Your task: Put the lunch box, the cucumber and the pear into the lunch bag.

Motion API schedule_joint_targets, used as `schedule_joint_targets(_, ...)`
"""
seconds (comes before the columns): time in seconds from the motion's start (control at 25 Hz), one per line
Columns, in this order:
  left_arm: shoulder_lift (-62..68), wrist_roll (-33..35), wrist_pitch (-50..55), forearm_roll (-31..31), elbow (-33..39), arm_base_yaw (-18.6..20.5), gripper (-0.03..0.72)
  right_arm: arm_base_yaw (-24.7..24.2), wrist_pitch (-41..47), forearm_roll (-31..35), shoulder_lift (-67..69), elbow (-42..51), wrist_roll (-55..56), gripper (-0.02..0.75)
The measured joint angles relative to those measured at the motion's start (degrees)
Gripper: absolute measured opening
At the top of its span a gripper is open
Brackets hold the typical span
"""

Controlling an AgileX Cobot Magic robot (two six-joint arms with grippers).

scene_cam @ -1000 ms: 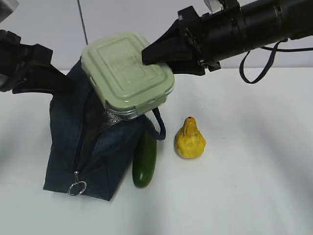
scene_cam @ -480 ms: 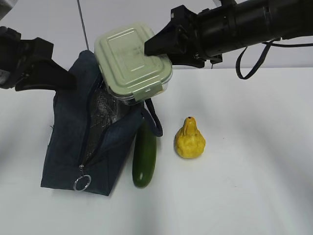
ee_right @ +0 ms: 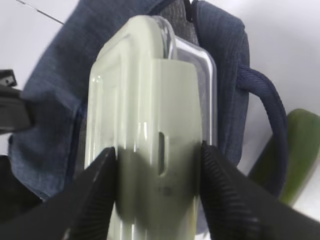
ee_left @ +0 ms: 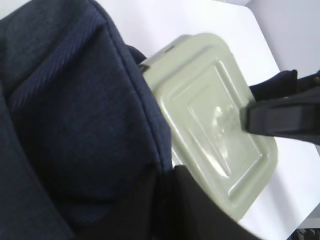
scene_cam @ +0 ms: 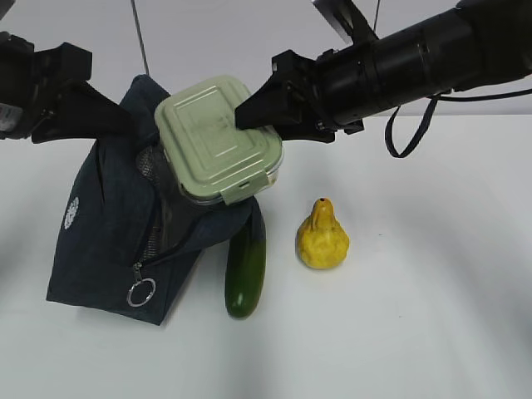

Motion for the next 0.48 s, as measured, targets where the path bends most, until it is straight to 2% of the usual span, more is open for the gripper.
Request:
schedule_joint_targets(0.2,0.0,1.7,-0.4,-2.9,0.0,0.0,0.020,0.0,0.0,-3.6,0.0,0.0,0.8,0.389)
schedule_joint_targets(0.48,0.0,3.6,-0.1,-7.2,0.0,0.0,0.020,0.0,0.0,-3.4,1.4,0.0,0.9,0.389)
